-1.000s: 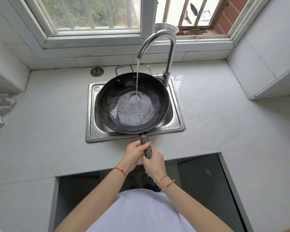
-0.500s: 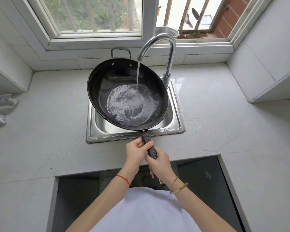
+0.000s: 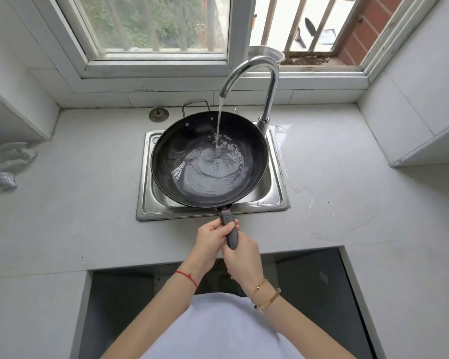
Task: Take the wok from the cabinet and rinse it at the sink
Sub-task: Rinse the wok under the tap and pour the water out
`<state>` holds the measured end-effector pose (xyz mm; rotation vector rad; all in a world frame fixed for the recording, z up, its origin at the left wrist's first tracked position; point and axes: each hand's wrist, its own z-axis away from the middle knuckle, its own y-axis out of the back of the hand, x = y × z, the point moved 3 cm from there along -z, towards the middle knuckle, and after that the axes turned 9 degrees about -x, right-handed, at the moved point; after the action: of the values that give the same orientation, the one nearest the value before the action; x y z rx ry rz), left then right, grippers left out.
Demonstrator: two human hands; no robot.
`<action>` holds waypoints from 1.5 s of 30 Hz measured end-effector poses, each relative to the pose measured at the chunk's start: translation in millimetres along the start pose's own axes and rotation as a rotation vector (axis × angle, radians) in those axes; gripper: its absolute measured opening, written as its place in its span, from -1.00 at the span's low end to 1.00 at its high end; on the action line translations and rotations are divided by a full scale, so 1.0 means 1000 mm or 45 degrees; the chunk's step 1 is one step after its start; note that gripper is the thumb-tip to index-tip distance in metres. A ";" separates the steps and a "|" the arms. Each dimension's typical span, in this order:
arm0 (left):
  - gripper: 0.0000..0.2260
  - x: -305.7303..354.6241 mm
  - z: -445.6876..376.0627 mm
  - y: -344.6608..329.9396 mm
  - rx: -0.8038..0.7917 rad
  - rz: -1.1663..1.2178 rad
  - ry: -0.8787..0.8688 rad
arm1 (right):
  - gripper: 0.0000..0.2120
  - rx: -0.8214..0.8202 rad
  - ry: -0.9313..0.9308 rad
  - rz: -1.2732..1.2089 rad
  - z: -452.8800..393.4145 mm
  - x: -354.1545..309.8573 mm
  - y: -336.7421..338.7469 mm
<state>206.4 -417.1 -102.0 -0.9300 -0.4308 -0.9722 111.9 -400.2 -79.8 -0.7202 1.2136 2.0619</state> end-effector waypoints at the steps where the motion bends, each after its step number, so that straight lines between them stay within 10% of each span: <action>1: -0.77 -0.001 -0.002 0.000 -0.014 0.053 0.021 | -0.85 0.018 0.011 0.054 -0.002 0.001 -0.002; 45: -0.86 0.024 0.004 0.005 0.084 -0.277 -0.143 | -0.81 -0.195 0.018 -0.384 -0.007 -0.010 0.008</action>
<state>223.4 -425.0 -85.6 -0.8931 -0.6662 -1.0986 113.3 -411.4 -71.5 -0.9293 0.8978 1.9120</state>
